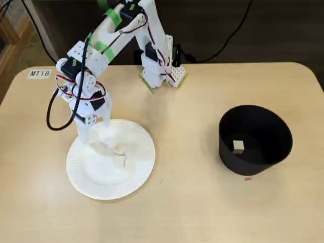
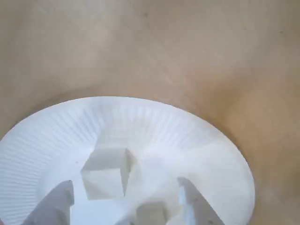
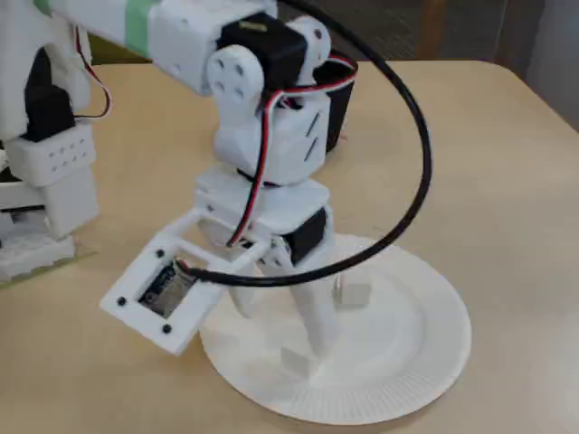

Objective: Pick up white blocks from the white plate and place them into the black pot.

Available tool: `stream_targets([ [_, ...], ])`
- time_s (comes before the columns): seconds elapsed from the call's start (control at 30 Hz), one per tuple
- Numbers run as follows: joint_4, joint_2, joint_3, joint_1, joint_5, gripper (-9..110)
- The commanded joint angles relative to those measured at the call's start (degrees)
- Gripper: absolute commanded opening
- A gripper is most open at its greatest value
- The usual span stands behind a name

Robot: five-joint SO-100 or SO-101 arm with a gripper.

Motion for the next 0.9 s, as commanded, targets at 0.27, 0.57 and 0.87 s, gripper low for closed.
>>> stream_targets([
  [0.27, -12.66, -4.57, -2.46, -0.7, 0.53, 2],
  [0.57, -20.48, 2.2, -2.46, -4.57, -0.53, -2],
  [0.87, -34.01, 31.2, -2.02, -21.62, 6.5, -2],
])
